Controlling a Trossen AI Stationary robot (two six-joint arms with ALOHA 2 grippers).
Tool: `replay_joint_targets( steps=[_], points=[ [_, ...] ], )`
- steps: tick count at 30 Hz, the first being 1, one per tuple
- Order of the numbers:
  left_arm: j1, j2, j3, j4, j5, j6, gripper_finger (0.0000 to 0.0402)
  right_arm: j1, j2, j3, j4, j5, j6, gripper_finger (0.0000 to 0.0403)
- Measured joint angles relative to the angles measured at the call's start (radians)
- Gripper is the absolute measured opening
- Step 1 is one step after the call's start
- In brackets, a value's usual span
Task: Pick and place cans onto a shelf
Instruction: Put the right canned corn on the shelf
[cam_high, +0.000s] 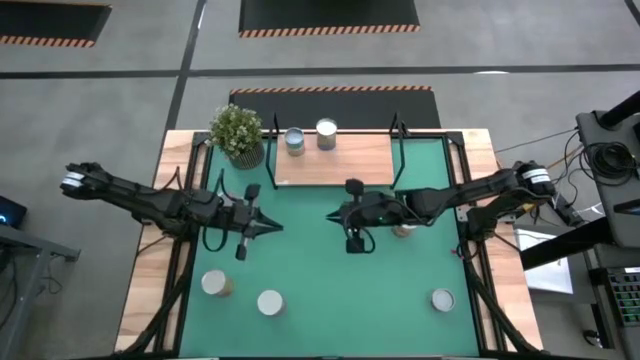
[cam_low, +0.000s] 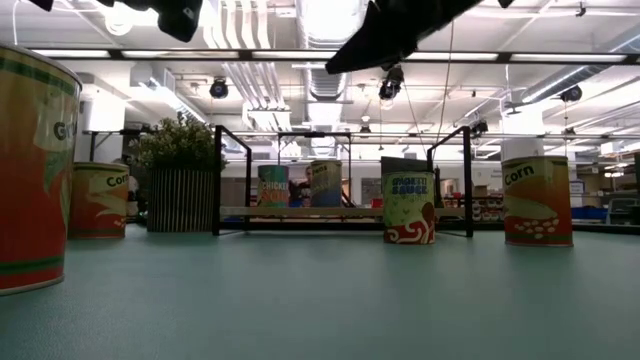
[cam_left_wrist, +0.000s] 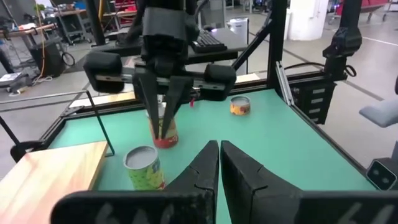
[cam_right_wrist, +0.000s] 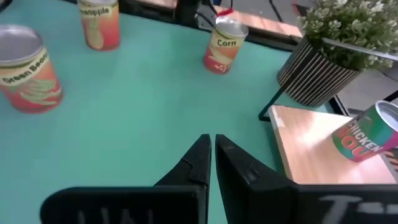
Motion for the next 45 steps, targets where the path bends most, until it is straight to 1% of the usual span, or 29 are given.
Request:
replay_joint_targets(
  steps=[4,7,11,17,22,26,29,32,35,39,45],
  points=[
    [0.000,0.007,0.012,-0.001,-0.001,0.000,0.0000,-0.001,-0.008,-0.031,0.035,0.005,0.000,0.0012],
    [0.000,0.005,0.028,-0.020,-0.001,0.009,0.0000,-0.001,-0.008,-0.032,0.021,0.007,0.000,0.0013],
    [0.000,0.005,0.050,-0.083,-0.001,0.043,0.0000,0.000,-0.007,0.022,-0.076,0.007,0.021,0.0013],
    [0.000,0.004,0.081,-0.144,-0.002,0.088,0.0000,0.000,-0.006,0.117,-0.245,0.006,0.139,0.0013],
    [0.000,0.005,0.099,-0.143,-0.002,0.142,0.0000,0.004,-0.006,0.146,-0.274,0.006,0.167,0.0013],
    [0.000,0.005,0.103,-0.143,-0.002,0.154,0.0000,0.023,-0.006,0.158,-0.331,0.005,0.285,0.0013],
    [0.000,0.005,0.103,-0.144,-0.002,0.155,0.0000,0.051,-0.006,0.163,-0.410,0.006,0.374,0.0013],
    [0.000,0.005,0.103,-0.145,-0.002,0.153,0.0000,0.103,-0.005,0.164,-0.464,0.007,0.400,0.0013],
    [0.000,0.005,0.103,-0.145,-0.002,0.151,0.0000,0.154,-0.005,0.164,-0.469,0.006,0.437,0.0013],
    [0.000,0.005,0.103,-0.145,-0.002,0.151,0.0000,0.221,-0.005,0.164,-0.469,0.013,0.438,0.0013],
    [0.000,0.005,0.104,-0.143,-0.002,0.175,0.0000,0.288,0.003,0.164,-0.440,0.096,0.431,0.0013]
  ],
)
